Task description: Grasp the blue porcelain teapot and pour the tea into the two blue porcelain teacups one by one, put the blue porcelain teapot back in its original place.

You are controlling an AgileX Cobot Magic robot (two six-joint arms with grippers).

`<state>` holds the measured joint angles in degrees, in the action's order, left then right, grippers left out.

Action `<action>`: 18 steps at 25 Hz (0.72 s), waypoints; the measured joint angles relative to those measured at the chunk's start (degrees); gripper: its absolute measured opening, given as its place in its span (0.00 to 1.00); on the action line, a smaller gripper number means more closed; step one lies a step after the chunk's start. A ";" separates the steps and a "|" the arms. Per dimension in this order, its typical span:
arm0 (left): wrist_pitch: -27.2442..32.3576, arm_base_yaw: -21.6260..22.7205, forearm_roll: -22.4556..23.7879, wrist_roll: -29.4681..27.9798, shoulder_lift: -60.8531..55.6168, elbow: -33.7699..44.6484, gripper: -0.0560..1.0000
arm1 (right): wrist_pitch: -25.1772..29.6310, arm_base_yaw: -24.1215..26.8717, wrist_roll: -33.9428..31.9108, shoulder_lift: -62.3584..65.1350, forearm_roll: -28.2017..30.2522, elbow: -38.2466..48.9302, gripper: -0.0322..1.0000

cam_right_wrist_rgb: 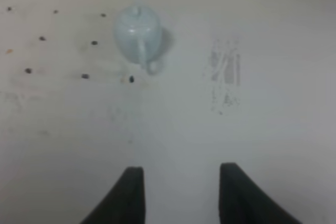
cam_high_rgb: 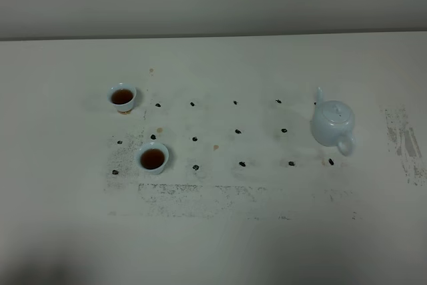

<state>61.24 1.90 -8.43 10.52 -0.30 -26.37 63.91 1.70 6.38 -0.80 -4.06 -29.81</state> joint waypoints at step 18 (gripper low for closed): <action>0.00 0.00 0.00 0.00 0.00 0.00 0.67 | 0.00 0.12 -0.04 0.00 0.00 0.00 0.34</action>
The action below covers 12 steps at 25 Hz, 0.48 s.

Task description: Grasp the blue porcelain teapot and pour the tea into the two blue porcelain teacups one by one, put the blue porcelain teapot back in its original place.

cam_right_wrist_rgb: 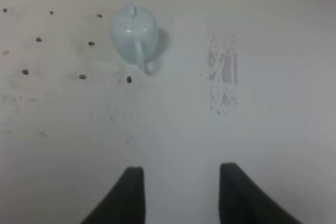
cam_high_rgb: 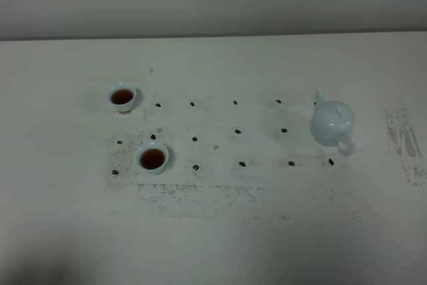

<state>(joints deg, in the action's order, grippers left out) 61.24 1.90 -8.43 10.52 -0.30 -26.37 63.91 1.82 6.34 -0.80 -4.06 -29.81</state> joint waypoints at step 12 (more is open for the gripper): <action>0.00 0.00 0.00 0.00 0.00 0.00 0.67 | 0.00 0.00 0.00 0.00 0.00 0.00 0.34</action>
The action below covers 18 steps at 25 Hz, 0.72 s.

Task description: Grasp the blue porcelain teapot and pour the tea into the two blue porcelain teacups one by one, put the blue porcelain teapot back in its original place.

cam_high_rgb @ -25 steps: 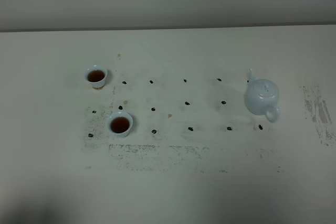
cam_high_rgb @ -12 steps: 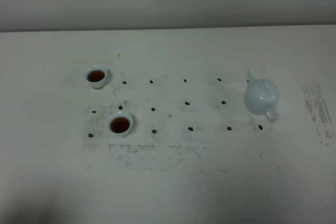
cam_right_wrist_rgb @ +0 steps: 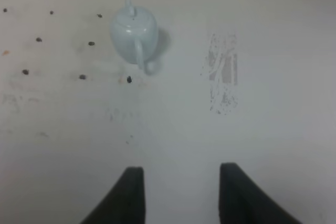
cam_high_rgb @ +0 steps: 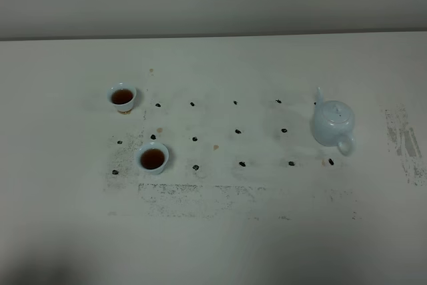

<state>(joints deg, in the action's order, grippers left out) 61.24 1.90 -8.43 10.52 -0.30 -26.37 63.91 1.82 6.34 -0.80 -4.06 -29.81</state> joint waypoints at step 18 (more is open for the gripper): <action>0.00 0.00 0.00 0.00 0.00 0.00 0.67 | 0.00 0.00 0.00 0.00 -0.05 0.00 0.34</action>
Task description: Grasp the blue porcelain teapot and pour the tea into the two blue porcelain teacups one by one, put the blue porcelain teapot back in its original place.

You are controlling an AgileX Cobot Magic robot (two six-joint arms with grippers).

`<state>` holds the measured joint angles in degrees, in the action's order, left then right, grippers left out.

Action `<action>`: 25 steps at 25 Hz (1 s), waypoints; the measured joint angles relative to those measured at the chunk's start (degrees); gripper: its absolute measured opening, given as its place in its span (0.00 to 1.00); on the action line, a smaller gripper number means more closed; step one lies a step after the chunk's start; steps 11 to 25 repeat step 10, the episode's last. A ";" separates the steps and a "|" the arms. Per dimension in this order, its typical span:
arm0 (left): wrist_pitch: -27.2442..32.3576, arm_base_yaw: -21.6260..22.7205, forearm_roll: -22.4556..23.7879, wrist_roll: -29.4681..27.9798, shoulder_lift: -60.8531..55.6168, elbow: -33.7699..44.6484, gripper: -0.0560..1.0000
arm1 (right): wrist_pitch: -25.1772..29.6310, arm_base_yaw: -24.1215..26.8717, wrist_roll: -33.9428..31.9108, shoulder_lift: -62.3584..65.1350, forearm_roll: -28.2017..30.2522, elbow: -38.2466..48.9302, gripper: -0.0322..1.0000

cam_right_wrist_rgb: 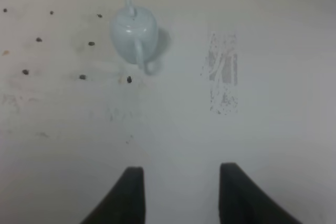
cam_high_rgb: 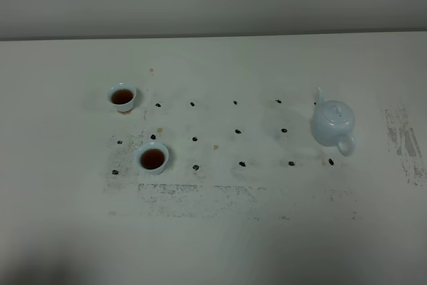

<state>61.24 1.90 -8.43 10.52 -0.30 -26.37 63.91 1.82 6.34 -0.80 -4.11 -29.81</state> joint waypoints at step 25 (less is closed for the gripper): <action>0.00 0.00 0.00 0.00 0.00 0.00 0.67 | 0.00 0.00 0.00 0.00 0.00 0.00 0.34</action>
